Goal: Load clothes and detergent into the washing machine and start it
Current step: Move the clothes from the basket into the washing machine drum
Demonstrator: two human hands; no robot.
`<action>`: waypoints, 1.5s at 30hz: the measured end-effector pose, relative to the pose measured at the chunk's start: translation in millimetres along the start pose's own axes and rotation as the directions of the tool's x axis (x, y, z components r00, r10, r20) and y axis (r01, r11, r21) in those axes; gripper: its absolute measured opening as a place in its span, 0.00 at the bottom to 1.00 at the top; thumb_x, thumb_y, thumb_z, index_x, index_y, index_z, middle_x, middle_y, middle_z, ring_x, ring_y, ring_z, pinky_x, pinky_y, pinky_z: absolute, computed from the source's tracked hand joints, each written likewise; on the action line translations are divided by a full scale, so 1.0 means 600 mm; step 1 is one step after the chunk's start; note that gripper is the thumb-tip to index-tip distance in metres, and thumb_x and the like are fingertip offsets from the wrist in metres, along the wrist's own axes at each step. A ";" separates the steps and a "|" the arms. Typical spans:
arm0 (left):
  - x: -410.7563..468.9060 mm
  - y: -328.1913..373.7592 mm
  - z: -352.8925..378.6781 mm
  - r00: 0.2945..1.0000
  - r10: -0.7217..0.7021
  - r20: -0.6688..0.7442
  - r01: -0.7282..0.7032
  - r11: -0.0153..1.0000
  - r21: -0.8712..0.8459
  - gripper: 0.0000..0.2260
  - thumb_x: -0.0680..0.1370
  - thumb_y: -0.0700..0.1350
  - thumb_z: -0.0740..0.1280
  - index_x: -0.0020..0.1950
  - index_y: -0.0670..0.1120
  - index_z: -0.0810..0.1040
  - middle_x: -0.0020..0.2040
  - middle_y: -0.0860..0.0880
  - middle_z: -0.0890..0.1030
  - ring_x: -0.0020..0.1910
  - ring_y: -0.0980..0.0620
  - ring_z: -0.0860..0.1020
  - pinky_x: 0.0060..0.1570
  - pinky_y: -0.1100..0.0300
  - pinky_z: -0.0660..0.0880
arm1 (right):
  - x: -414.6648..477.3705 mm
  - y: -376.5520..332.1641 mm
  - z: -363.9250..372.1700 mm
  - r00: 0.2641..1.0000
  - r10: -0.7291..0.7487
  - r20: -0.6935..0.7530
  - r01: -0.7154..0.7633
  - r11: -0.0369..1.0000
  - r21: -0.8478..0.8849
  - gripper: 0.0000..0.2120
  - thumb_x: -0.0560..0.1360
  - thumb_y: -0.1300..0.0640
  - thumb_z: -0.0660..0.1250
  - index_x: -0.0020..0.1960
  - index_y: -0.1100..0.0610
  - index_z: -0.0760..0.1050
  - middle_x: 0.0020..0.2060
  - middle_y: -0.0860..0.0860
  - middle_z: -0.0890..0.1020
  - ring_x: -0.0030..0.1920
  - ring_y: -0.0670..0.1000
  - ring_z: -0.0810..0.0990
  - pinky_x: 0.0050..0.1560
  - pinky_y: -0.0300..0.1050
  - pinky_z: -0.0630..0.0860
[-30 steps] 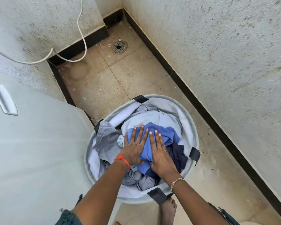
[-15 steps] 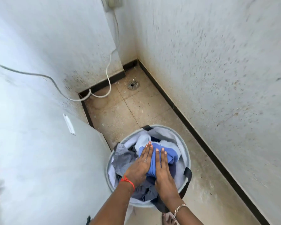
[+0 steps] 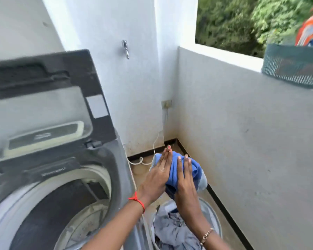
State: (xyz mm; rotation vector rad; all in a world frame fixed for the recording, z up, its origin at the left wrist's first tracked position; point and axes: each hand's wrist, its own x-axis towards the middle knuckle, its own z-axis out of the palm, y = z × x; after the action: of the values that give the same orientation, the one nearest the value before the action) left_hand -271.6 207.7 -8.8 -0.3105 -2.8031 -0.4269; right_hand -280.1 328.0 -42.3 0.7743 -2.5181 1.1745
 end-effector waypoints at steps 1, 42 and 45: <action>-0.001 -0.003 -0.042 0.998 0.000 -0.068 0.002 1.000 0.028 0.33 0.66 0.28 0.50 0.72 0.31 0.49 0.74 0.38 0.50 0.73 0.40 0.53 0.70 0.65 0.35 | 0.019 -0.036 -0.019 0.999 -0.047 -0.020 0.047 0.999 0.006 0.52 0.70 0.69 0.68 0.74 0.45 0.33 0.75 0.50 0.41 0.75 0.46 0.37 0.73 0.37 0.37; -0.422 -0.470 -0.077 0.517 -0.773 0.369 0.600 0.634 0.488 0.55 0.68 0.51 0.74 0.72 0.37 0.32 0.75 0.43 0.33 0.74 0.46 0.35 0.70 0.37 0.47 | 0.040 -0.297 0.537 0.491 0.056 0.870 0.210 0.961 -0.180 0.56 0.68 0.52 0.74 0.73 0.54 0.30 0.74 0.59 0.37 0.75 0.56 0.40 0.74 0.52 0.49; -0.416 -0.462 -0.080 0.547 -0.742 0.388 0.606 0.671 0.428 0.61 0.64 0.57 0.75 0.71 0.38 0.29 0.75 0.42 0.33 0.74 0.46 0.34 0.71 0.41 0.42 | 0.056 -0.287 0.523 0.477 0.071 0.876 0.219 0.956 -0.196 0.55 0.69 0.52 0.73 0.73 0.54 0.30 0.74 0.59 0.37 0.75 0.56 0.40 0.74 0.51 0.48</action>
State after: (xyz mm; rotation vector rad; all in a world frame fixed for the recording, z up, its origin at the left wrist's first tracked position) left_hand -96.3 -107.8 -114.1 0.9282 -3.3937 -0.1272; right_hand -212.7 -16.4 -119.9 1.7381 -3.2562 0.3010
